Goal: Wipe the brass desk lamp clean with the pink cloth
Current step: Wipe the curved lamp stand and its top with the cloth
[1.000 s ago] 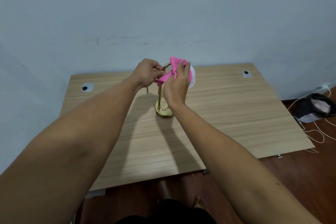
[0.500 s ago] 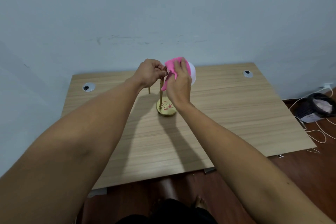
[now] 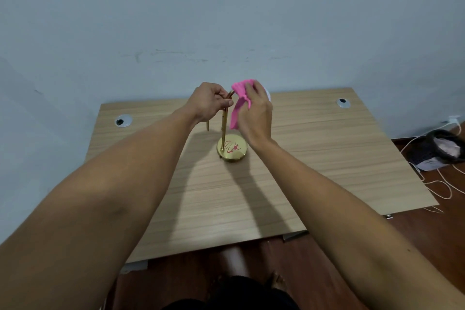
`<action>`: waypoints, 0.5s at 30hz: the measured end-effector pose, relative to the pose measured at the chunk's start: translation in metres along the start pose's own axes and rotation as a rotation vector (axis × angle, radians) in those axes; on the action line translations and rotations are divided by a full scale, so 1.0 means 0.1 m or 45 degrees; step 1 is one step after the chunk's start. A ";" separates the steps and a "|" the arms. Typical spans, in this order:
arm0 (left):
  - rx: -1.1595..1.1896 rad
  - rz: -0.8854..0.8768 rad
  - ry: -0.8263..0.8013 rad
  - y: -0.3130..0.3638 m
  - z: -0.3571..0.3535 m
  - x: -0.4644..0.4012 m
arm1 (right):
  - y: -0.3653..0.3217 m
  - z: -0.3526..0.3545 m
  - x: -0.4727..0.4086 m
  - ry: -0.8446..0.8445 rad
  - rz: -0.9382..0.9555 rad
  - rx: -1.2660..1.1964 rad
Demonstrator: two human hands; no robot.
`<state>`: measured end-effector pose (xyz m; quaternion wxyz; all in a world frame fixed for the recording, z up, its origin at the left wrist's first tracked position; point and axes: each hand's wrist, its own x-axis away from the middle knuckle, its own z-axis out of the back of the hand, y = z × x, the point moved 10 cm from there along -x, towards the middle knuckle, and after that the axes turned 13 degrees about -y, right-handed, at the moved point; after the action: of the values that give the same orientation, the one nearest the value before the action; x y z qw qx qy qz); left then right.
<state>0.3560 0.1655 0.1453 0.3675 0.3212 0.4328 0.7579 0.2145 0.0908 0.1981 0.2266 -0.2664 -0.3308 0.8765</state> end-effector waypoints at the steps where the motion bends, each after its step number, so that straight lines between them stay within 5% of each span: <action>1: -0.026 0.004 -0.004 0.01 0.00 -0.01 | 0.11 0.07 -0.05 0.053 -0.101 -0.008; 3: -0.051 0.019 -0.011 0.00 0.02 -0.02 | 0.13 0.07 -0.10 0.024 -0.142 0.044; 6: 0.009 0.033 -0.037 0.00 0.00 -0.04 | -0.15 -0.09 -0.01 -0.117 0.150 0.176; 10: 0.103 0.077 -0.053 0.00 0.02 -0.01 | 0.11 0.03 -0.07 -0.023 -0.108 0.045; 15: 0.220 0.182 -0.050 -0.39 0.12 0.21 | 0.06 0.05 -0.12 -0.083 -0.053 0.119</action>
<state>0.3657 0.2023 0.1192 0.2920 0.3964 0.4652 0.7356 0.2197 0.0773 0.2006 0.2462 -0.2200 -0.3022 0.8943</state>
